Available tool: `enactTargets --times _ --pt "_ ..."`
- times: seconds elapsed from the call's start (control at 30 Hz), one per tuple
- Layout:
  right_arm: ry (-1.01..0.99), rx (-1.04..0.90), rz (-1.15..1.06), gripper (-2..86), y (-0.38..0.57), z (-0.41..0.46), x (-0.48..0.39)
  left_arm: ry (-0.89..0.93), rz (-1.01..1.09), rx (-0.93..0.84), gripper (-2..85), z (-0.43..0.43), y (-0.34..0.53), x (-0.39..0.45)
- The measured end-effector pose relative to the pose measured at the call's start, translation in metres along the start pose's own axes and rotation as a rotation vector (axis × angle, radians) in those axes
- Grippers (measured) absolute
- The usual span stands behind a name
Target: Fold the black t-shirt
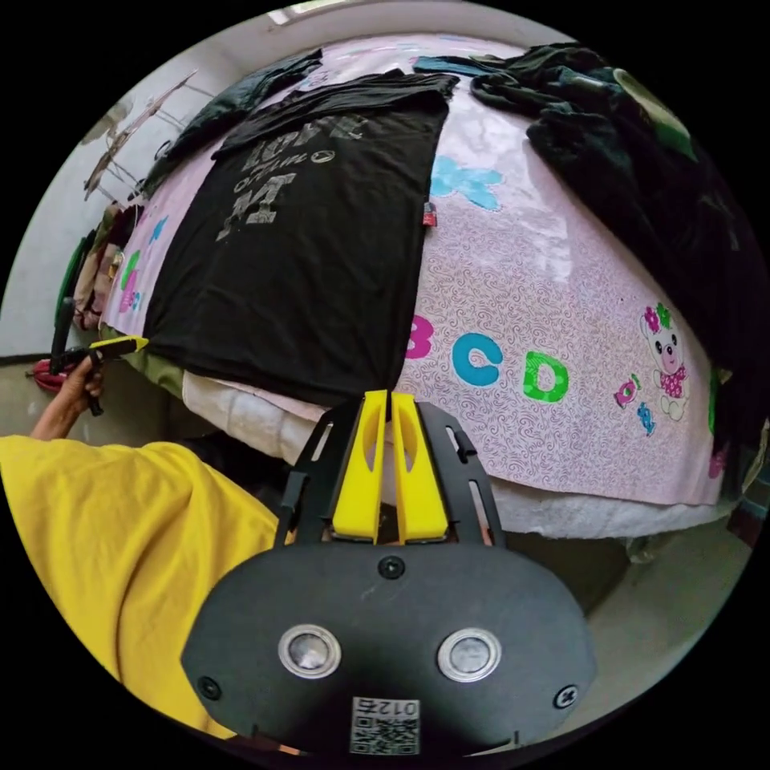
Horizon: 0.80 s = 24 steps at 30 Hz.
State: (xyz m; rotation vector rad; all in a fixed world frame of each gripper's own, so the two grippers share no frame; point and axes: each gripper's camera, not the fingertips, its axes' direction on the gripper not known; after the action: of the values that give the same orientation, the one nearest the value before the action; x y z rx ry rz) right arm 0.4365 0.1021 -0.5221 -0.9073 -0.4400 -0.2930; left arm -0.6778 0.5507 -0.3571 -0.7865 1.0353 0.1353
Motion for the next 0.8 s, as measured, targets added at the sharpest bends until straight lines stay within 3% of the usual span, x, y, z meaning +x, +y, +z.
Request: enactTargets --times 0.13,0.33,0.5,0.8 --pt "-0.280 0.022 0.158 0.5 0.008 -0.031 0.056 0.140 -0.048 -0.031 -0.1 -0.030 0.001 -0.017" --pt "-0.611 0.062 0.092 0.3 0.016 -0.096 0.107 0.393 -0.073 0.051 -0.1 -0.109 0.010 -0.045" --pt "-0.765 0.156 0.057 0.2 0.031 -0.159 0.133 0.487 -0.031 0.077 -0.1 -0.183 0.029 -0.047" --pt "-0.970 0.332 0.029 0.3 0.053 -0.259 0.158 0.733 -0.136 0.284 -0.2 -0.314 0.080 -0.065"
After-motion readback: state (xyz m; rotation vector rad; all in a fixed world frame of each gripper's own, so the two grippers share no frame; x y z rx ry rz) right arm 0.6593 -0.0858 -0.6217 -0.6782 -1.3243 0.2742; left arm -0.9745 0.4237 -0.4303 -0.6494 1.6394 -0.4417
